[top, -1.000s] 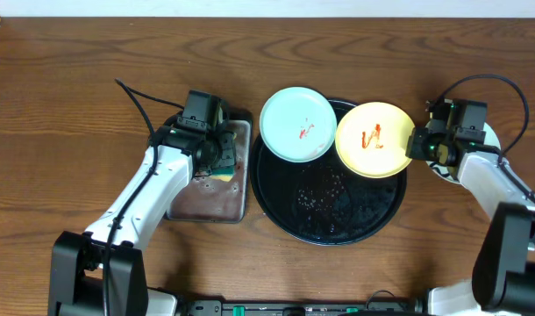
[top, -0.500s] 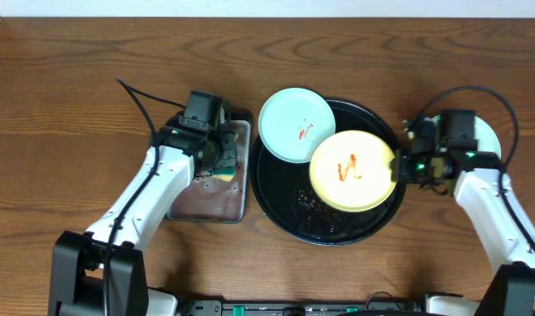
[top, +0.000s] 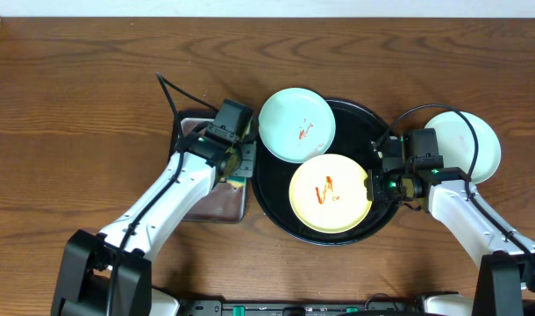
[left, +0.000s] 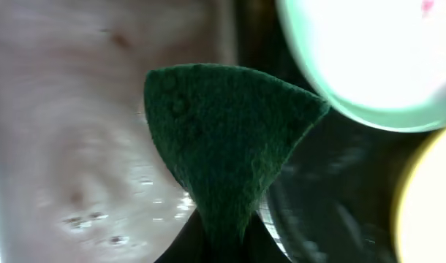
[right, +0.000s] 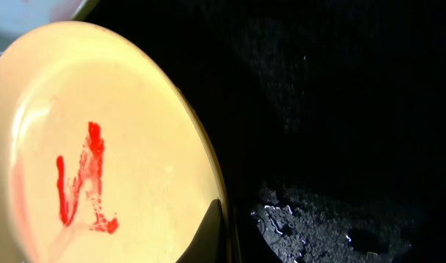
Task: Clean dirty plates on tray and stack at the side
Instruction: 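Dip the sponge in the soapy metal tray with the left gripper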
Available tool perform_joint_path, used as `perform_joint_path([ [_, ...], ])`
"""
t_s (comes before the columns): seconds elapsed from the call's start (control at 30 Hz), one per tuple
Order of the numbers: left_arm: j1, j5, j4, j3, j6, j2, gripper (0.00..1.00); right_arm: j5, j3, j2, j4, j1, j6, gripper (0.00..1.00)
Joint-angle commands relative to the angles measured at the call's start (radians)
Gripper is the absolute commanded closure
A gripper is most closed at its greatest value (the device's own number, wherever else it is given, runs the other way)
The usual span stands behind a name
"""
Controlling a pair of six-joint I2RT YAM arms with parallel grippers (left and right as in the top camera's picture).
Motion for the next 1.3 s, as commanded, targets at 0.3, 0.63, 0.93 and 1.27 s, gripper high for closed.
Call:
perform_joint_path([
  [0.3,0.079,-0.093,0.006,-0.018,-0.020,0.093,0.91,0.006,-0.002,0.004,-0.001,0.006,0.025,0.99],
  [0.63,0.079,-0.093,0.032,-0.018,-0.020,0.238,0.48,0.006,-0.002,0.004,-0.002,0.006,0.025,0.99],
  [0.93,0.078,-0.085,0.039,-0.018,-0.020,0.241,0.63,0.006,-0.002,0.004,-0.002,0.006,0.025,0.99],
  [1.27,0.093,-0.049,0.027,-0.008,-0.020,0.213,0.93,0.006,-0.002,0.004,-0.002,0.006,0.025,0.99],
])
